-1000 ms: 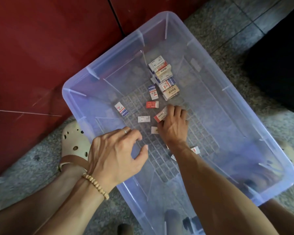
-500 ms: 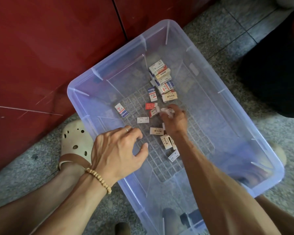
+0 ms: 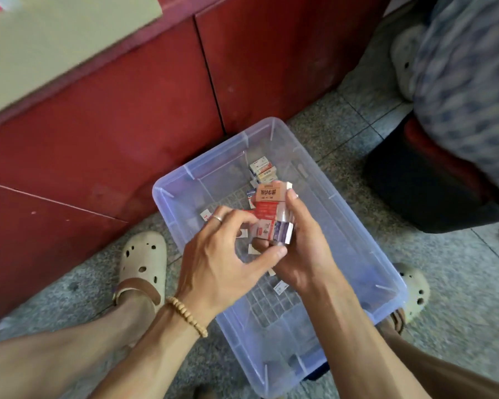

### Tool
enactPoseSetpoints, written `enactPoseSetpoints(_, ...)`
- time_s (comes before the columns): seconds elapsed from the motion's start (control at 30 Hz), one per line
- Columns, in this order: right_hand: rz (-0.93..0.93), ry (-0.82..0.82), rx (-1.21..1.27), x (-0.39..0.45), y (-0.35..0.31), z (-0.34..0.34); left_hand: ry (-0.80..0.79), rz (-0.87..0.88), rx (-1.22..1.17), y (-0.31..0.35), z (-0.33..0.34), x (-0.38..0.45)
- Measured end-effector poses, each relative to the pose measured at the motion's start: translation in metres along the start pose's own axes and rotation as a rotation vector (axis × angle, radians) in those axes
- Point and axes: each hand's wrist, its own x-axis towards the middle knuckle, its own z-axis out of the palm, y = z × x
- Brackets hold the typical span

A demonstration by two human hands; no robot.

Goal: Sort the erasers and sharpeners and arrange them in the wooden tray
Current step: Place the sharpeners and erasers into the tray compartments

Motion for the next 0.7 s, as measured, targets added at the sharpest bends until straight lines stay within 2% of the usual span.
enactPoseSetpoints(0.13,-0.077,-0.068,0.010,-0.032,-0.023,0.043,0.109,-0.034,-0.052,0.038,-0.031,0.004)
enactPoseSetpoints(0.27,-0.134,-0.086,-0.002,-0.050,-0.038,0.077,0.097,0.003,-0.100,0.061,-0.061,0.009)
enactPoseSetpoints(0.37,-0.130,-0.085,-0.002,-0.053,-0.048,0.097,0.096,-0.002,-0.239,0.072,-0.082,0.017)
enactPoseSetpoints(0.43,-0.107,-0.109,0.024,-0.056,-0.058,0.110,0.083,-0.032,-0.388,0.082,-0.099,0.023)
enactPoseSetpoints(0.53,-0.102,-0.043,-0.007,-0.061,-0.071,0.129,0.036,-0.110,-0.710,0.092,-0.127,0.037)
enactPoseSetpoints(0.7,-0.116,0.009,-0.054,-0.067,-0.084,0.156,-0.028,-0.353,-1.363,0.094,-0.168,0.052)
